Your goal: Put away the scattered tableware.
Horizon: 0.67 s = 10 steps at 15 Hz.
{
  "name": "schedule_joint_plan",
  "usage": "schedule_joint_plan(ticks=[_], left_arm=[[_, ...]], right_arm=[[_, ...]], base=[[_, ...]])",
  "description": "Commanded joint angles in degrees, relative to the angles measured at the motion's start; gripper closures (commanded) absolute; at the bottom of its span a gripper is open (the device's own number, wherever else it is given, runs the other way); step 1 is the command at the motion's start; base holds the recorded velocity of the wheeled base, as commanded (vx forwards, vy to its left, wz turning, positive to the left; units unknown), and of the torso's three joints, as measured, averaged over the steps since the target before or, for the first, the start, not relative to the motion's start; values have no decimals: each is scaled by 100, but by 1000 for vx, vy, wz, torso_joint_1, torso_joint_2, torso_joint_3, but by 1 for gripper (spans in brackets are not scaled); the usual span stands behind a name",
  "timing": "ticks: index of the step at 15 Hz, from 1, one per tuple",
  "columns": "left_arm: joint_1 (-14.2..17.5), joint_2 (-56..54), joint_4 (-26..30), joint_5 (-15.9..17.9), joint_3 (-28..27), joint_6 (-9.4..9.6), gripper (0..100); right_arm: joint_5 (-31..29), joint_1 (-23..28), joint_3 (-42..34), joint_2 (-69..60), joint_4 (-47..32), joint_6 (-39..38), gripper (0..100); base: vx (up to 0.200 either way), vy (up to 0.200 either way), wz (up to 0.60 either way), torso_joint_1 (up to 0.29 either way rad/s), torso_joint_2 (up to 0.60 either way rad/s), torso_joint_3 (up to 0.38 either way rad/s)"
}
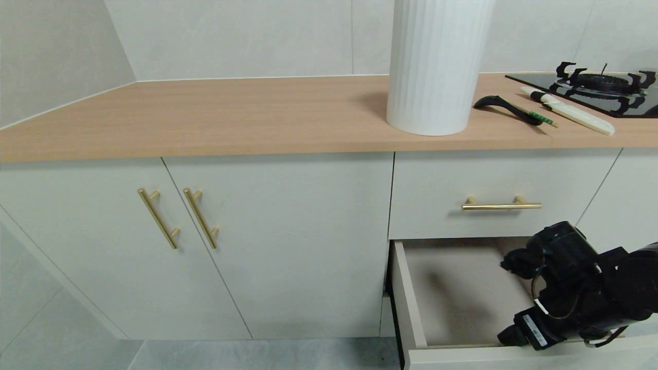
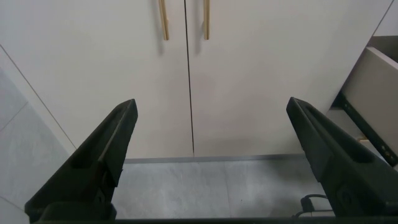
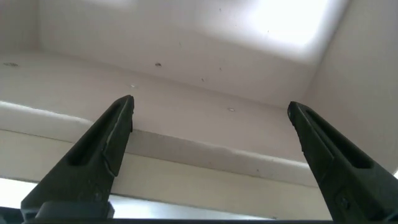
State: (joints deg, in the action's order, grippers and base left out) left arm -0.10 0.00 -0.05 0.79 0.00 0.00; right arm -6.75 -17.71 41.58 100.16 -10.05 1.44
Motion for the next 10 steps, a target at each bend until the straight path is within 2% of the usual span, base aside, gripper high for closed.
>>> schedule_joint_plan(ticks=[1, 7, 10], left_arm=[[1, 0, 5, 0, 0, 0, 0], [1, 0, 5, 0, 0, 0, 0], [1, 0, -4, 0, 0, 0, 0]], right_arm=[[-1, -22, 61, -23, -305, 85, 0], [-1, -206, 96, -23, -1412, 542, 0], [-10, -206, 122, -23, -1703, 700, 0]], base=[[0, 0, 0, 0, 0, 0], [0, 0, 0, 0, 0, 0], [0, 0, 0, 0, 0, 0]])
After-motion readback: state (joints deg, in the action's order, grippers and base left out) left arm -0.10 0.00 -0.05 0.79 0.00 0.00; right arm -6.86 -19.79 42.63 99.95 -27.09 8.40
